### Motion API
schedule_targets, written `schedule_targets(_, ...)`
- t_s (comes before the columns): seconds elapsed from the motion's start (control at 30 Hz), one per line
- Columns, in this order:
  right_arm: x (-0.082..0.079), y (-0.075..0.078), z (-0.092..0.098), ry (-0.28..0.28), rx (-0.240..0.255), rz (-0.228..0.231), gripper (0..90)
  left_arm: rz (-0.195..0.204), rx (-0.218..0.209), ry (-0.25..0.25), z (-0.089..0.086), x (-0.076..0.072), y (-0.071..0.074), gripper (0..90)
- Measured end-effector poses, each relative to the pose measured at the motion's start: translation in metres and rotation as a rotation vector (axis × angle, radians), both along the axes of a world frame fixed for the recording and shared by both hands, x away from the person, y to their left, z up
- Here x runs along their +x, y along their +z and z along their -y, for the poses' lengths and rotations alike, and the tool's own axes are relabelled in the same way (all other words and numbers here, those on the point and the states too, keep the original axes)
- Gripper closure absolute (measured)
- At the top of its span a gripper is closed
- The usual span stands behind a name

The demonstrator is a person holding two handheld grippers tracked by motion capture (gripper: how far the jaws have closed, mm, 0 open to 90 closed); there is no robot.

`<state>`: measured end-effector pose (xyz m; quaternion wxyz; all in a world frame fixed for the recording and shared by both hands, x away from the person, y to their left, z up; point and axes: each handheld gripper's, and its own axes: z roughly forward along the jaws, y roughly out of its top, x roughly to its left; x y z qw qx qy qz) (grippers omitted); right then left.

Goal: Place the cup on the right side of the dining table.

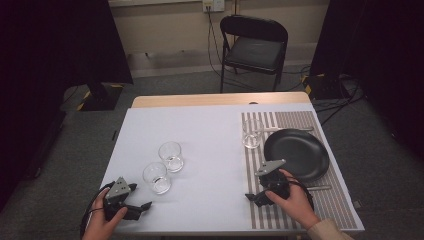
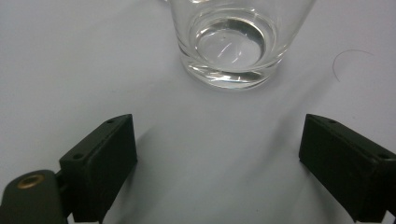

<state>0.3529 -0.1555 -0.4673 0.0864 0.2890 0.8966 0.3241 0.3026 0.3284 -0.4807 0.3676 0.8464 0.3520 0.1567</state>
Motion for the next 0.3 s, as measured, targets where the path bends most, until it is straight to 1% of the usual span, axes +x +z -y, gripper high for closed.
schedule_targets(0.07,-0.0011,-0.0004,-0.0015,0.006,-0.016,0.015,13.7,0.000,-0.001,0.000,0.0000,0.0000,0.0000,10.3)
schedule_targets(0.3,-0.0020,-0.0017,0.0002,0.006,-0.001,0.022,13.7,-0.001,-0.001,0.000,0.0000,0.0001,0.0000,10.3)
